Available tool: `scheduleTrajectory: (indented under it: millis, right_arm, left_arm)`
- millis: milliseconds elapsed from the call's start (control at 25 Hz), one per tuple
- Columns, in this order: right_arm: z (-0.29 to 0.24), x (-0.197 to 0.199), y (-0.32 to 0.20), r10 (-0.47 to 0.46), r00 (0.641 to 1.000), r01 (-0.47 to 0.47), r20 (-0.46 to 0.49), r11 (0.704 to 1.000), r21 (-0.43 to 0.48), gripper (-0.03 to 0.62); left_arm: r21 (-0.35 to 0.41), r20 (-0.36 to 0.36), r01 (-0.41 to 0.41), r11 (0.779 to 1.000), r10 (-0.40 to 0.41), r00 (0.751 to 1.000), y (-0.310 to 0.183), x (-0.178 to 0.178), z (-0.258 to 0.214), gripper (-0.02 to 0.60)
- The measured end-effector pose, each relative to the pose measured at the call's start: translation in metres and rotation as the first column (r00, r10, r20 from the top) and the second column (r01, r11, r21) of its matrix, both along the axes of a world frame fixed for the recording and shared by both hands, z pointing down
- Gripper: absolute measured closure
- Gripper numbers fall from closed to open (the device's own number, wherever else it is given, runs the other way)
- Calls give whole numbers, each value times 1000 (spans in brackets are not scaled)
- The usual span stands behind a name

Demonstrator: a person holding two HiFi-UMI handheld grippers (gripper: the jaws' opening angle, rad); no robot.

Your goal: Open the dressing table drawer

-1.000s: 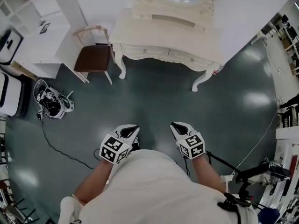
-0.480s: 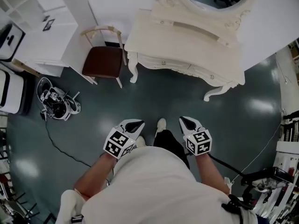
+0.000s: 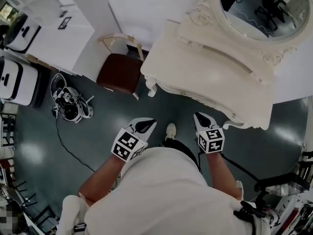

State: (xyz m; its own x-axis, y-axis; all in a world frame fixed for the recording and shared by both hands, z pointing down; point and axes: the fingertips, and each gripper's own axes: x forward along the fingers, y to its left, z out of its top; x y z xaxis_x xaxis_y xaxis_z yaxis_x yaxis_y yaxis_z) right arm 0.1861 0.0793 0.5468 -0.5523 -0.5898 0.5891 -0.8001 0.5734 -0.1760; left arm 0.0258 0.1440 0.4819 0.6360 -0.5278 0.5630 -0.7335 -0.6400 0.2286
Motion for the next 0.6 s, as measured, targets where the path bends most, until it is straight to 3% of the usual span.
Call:
scheduleTrajectory:
  millis: [320, 600]
  right_arm:
    - [17, -14, -127, -56, 998, 56, -3, 998, -7, 556]
    - [40, -35, -205, 59, 998, -60, -15, 998, -29, 554]
  left_arm:
    - [17, -16, 91, 996, -91, 996, -89, -2, -22, 580]
    - [20, -36, 56, 998, -56, 998, -141, -41, -21, 580]
